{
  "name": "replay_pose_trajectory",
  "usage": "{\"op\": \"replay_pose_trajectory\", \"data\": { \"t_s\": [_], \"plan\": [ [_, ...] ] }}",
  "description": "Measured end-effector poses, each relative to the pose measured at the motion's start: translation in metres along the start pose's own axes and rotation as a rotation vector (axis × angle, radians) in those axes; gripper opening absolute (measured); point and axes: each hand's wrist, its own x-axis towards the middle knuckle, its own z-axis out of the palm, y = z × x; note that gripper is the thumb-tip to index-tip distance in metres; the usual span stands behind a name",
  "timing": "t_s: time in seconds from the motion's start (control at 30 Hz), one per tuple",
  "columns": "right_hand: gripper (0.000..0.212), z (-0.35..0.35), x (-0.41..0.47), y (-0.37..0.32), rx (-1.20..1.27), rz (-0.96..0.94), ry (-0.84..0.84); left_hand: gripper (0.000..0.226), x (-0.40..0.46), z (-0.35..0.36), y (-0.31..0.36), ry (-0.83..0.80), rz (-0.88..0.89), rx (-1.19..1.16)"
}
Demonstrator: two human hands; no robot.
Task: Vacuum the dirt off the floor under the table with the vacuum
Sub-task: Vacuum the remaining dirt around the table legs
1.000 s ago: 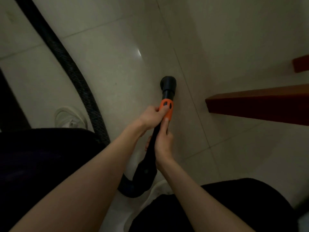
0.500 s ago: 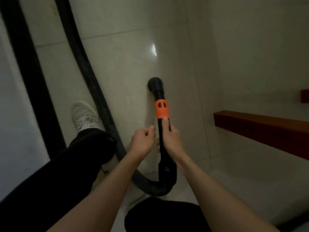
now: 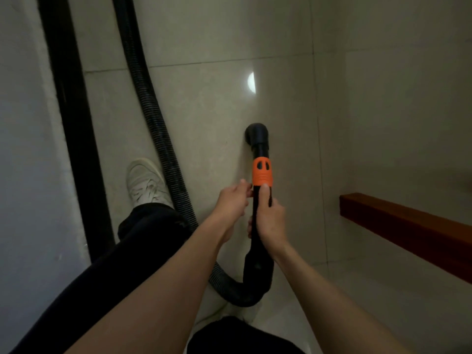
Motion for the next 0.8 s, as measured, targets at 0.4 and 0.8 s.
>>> {"op": "replay_pose_trajectory", "data": {
  "t_s": [0.4, 0.8],
  "plan": [
    [0.060, 0.013, -0.045, -0.078, -0.263, -0.048, -0.282, 0.042, -0.048, -0.055, 0.065, -0.045, -0.028, -0.062],
    [0.039, -0.028, -0.197, -0.349, -0.279, -0.286, -0.255, 0.042, -0.221, -0.107, 0.299, -0.257, 0.292, -0.133]
  ]
}}
